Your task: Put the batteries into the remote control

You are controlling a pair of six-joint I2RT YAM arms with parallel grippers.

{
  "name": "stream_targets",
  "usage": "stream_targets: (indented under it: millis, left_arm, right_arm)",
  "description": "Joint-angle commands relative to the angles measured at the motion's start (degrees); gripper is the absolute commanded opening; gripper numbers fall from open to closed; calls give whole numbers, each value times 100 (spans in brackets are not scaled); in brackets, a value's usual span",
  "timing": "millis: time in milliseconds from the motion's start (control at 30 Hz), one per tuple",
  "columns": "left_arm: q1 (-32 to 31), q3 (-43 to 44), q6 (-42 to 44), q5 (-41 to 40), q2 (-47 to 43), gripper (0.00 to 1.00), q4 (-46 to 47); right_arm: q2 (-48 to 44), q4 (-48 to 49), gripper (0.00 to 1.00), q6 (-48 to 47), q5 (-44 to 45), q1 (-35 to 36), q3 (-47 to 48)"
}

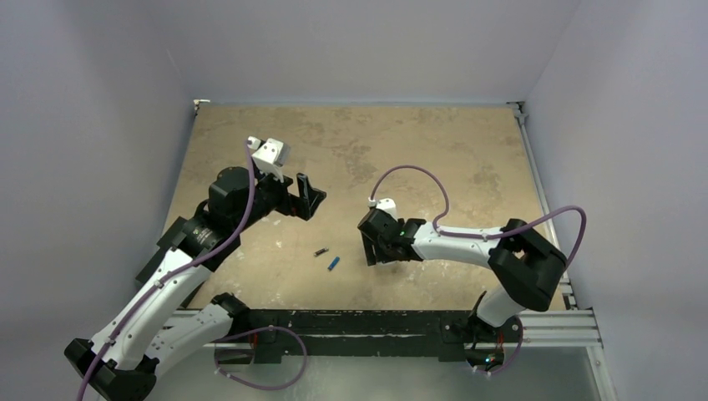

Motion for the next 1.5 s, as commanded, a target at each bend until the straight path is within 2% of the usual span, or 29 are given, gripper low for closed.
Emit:
stream_targets:
  millis: [0,333,567,933,1033,1067,1333,1467]
  left_arm:
    - [32,-36,-53,-18,-72,99,58]
    - [37,-35,-49,-36,-15,99,45]
    - [37,-29,-49,-66,74,99,13]
    - [39,-125,-321,-89,133,99,-13]
    - [37,-251,-536,-44,55,99,102]
    - [39,-281,-604,36,50,99,120]
    - [62,-516,-1295,849,290,99,383]
    - [295,-572,-1560,1513,579,99,483]
  right_arm:
    - [122,56,68,139,212,76,-78]
    - [144,101,35,162,210,122,-168]
    - [-289,74,21,-52,110,121,-146]
    - [-1172,295,11,-713,-541,122,-231]
    - [-1464,338,3,-930,-716,123,-247]
    - [-1549,361,0,-996,-763,129,-256]
    - [-2263,737,0,-1838,-1532,128,-305]
    - [-2585,968,0,-2190,-1883,129,-353]
